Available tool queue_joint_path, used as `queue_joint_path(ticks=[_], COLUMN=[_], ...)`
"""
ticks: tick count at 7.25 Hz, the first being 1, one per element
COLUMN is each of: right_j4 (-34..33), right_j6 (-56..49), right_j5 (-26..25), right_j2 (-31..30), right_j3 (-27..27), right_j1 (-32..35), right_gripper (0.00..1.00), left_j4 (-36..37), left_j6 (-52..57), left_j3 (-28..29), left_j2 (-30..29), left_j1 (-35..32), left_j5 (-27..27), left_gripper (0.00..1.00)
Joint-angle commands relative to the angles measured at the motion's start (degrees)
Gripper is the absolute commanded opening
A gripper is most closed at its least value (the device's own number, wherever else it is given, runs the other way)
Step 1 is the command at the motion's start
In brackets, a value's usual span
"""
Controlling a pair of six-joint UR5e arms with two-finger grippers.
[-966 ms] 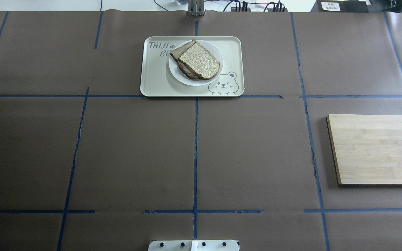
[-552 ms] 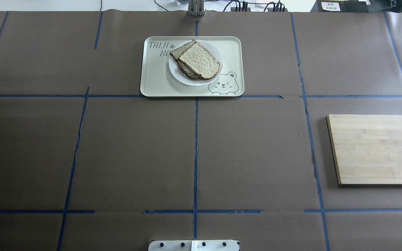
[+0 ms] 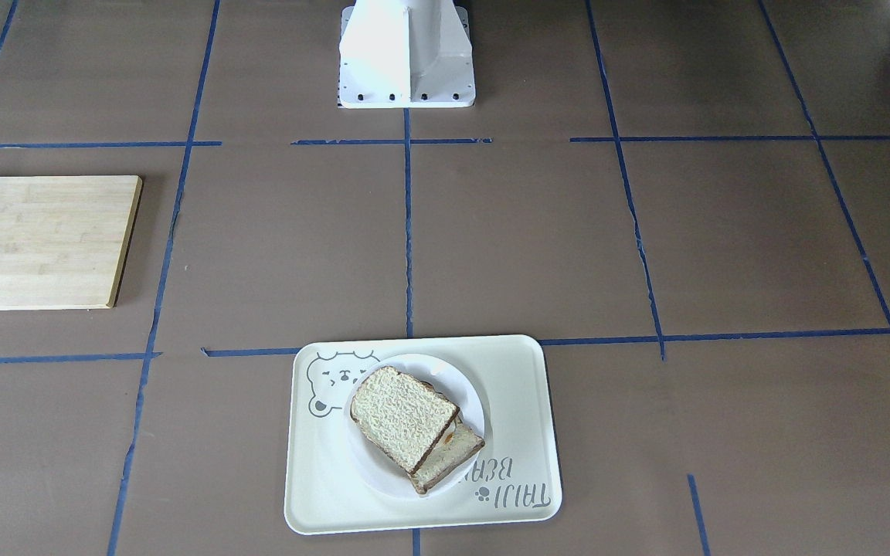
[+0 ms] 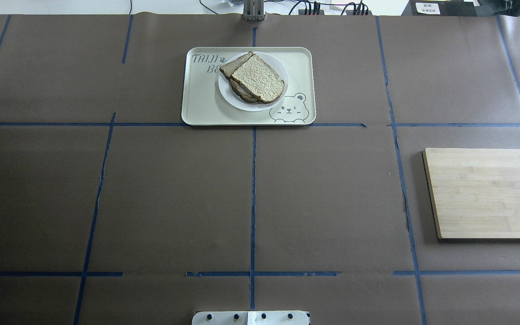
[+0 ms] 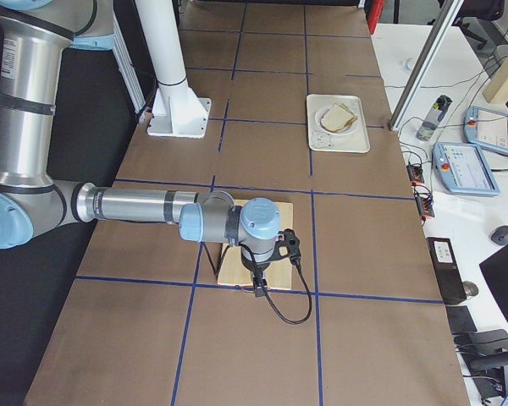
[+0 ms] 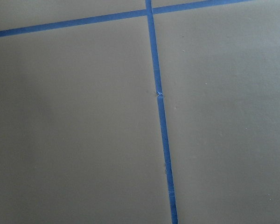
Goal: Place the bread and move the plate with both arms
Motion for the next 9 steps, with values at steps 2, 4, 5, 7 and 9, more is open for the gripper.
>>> queue_joint_path(ticks=[2, 4, 5, 7, 9], right_j4=[-0.09, -0.09, -0.09, -0.09, -0.09], right_j6=[0.0, 0.0, 0.0, 0.0, 0.0], right_j5=[-0.17, -0.09, -0.09, -0.09, -0.09], right_j2=[0.0, -0.09, -0.09, -0.09, -0.09], right_j3=[-0.15, -0.24, -0.24, -0.24, -0.24], right_j1=[-0.01, -0.09, -0.09, -0.44, -0.97], right_gripper=[1.0, 1.0, 1.0, 1.0, 1.0], left_j4=[-0.43, -0.43, -0.43, -0.34, -0.34], left_j6=[0.09, 0.09, 0.09, 0.09, 0.09], left_j3=[0.0, -0.18, -0.27, -0.18, -0.18], left_j2=[-0.03, 0.06, 0.06, 0.06, 0.06], left_j1=[0.01, 0.01, 0.01, 0.01, 0.01], left_j5=[-0.03, -0.03, -0.12, -0.12, -0.03], left_gripper=[1.0, 1.0, 1.0, 1.0, 1.0])
